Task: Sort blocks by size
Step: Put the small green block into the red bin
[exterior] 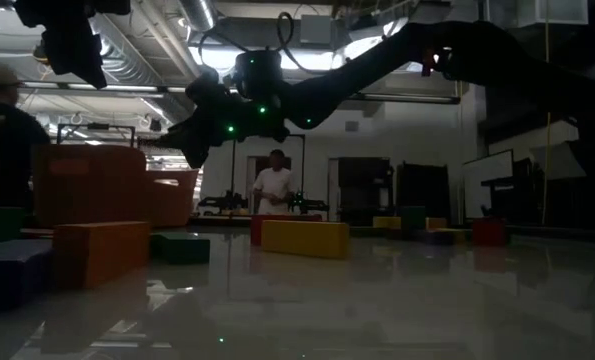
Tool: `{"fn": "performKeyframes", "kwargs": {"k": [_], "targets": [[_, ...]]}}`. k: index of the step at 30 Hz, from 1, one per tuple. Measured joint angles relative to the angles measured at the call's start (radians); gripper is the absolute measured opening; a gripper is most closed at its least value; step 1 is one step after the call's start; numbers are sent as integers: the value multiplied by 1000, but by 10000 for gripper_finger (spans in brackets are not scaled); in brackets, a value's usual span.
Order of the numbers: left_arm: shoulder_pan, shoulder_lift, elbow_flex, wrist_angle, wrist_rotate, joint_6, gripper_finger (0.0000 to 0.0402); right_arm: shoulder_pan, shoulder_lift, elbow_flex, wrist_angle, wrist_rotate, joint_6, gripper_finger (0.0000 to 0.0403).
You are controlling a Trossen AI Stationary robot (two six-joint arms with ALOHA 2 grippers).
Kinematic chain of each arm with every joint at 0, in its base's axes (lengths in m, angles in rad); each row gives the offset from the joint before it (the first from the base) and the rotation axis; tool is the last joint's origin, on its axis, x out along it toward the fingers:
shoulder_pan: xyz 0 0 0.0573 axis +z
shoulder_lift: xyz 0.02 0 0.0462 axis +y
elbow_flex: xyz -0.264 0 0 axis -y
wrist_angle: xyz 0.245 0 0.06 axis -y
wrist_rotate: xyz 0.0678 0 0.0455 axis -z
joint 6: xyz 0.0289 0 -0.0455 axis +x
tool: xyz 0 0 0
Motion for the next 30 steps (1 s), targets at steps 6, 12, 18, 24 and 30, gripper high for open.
{"fn": "performKeyframes", "kwargs": {"k": [6,12,18,24,30], "targets": [[0,0,0,1,0,-19,166,0,-5,0,-23,42,18,185],[-2,13,0,12,0,-41,166,-14,-137,-2,-437,58,-34,190],[-96,118,0,114,13,62,166,-35,-317,-1,-842,81,-152,190],[-232,262,0,230,39,104,166,-48,-463,-1,-1111,93,-172,191],[-306,398,0,247,40,-20,166,-30,-561,-1,-1339,71,-111,191]]}}
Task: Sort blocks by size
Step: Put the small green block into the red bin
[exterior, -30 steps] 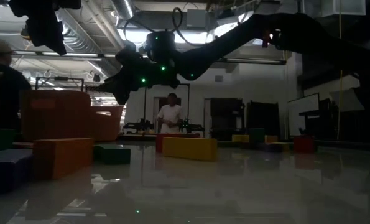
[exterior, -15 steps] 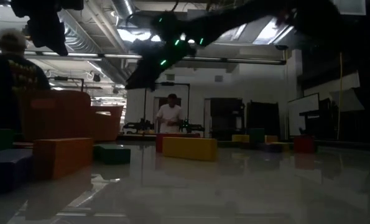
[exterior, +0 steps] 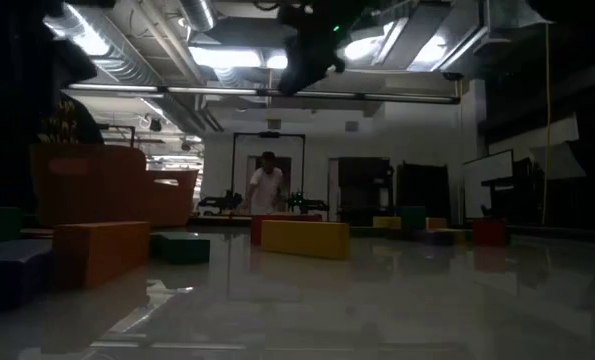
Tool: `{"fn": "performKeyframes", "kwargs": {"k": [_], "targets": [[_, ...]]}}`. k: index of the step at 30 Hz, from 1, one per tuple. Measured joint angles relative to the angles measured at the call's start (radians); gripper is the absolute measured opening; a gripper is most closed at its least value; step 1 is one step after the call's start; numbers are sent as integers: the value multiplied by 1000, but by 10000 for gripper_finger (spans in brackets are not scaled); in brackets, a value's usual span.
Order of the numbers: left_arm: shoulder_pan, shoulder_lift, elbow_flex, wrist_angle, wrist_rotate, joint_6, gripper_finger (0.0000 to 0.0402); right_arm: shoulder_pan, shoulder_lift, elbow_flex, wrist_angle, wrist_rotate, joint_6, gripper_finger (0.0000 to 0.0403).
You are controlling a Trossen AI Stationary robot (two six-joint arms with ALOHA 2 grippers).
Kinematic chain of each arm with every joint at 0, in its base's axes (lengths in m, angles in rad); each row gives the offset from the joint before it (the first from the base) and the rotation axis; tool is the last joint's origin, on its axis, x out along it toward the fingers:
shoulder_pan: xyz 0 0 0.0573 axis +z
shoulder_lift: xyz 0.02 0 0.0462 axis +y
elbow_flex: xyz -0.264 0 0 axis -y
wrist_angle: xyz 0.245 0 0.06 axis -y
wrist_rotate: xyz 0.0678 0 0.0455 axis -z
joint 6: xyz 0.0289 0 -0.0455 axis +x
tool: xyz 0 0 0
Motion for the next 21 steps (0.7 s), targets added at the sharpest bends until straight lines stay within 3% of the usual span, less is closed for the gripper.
{"fn": "performKeyframes", "kwargs": {"k": [3,12,21], "targets": [[-16,55,0,8,10,-6,166,33,-23,0,-118,-5,38,191],[-68,191,0,112,41,260,166,165,-26,0,-301,0,99,191],[-64,248,0,115,3,293,166,275,-26,0,-363,174,135,191]]}}
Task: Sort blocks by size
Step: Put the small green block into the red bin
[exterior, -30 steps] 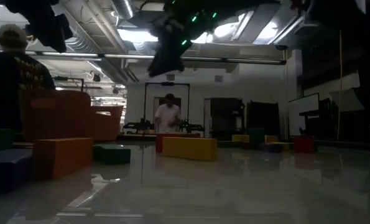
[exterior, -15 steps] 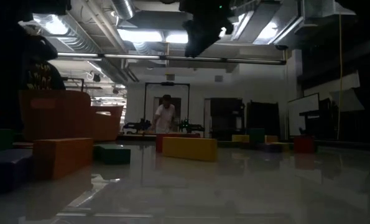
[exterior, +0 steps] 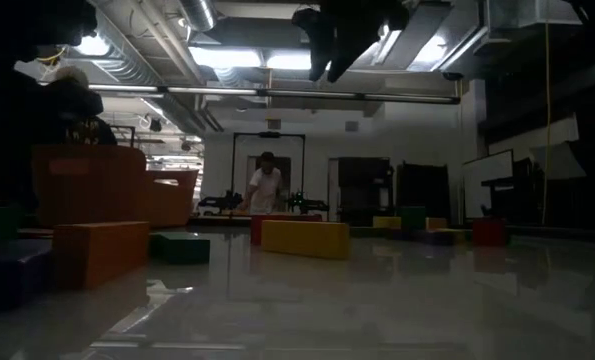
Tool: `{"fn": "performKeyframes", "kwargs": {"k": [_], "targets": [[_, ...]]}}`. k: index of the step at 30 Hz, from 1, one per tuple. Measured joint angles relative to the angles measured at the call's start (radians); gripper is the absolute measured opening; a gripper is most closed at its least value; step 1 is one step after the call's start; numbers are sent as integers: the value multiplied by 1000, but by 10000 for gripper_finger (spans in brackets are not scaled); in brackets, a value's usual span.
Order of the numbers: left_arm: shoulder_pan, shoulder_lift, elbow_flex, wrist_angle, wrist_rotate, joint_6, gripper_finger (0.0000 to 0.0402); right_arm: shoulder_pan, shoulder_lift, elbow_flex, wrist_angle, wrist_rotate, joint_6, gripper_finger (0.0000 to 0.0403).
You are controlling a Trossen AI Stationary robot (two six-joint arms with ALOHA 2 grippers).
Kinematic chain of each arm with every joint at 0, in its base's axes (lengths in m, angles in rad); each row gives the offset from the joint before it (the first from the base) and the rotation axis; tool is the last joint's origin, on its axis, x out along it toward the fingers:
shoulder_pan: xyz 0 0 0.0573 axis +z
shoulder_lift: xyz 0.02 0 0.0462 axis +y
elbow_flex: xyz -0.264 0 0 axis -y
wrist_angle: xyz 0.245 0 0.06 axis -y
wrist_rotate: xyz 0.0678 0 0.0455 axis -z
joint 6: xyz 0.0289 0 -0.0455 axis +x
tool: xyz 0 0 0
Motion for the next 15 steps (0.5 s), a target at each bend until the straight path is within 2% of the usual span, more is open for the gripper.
{"fn": "performKeyframes", "kwargs": {"k": [15], "targets": [[1,3,0,0,-6,46,166,106,0,0,-2,15,43,191]]}}
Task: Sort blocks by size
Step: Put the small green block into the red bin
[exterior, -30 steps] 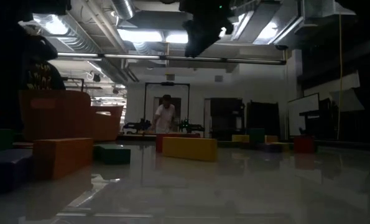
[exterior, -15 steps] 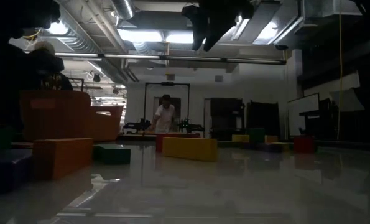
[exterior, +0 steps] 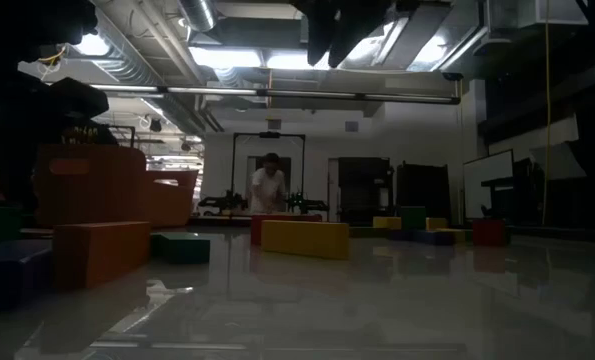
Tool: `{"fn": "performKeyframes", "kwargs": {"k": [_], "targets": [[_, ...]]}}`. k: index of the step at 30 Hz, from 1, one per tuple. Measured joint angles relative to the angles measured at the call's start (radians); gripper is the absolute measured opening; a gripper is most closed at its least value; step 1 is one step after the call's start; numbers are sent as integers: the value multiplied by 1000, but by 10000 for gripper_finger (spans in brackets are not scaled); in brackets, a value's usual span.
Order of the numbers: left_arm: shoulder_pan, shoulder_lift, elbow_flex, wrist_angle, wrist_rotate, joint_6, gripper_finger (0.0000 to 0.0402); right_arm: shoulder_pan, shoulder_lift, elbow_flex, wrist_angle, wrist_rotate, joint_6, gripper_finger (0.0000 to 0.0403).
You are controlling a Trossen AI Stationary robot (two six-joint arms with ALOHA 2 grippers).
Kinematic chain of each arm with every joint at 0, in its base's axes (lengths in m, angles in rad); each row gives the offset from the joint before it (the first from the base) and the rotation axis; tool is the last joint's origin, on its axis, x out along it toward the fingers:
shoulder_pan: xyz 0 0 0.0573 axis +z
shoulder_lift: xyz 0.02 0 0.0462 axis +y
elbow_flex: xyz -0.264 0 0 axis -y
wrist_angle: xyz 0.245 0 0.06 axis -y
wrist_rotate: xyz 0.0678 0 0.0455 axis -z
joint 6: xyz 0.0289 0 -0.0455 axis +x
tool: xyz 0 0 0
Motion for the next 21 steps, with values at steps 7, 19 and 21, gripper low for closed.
{"fn": "performKeyframes", "kwargs": {"k": [7,19,21], "targets": [[0,29,0,6,0,5,166,46,0,0,-23,26,27,191],[-1,85,2,10,-6,35,138,111,0,0,-24,77,100,191],[-1,84,3,10,-5,34,116,121,0,-4,-27,85,102,191]]}}
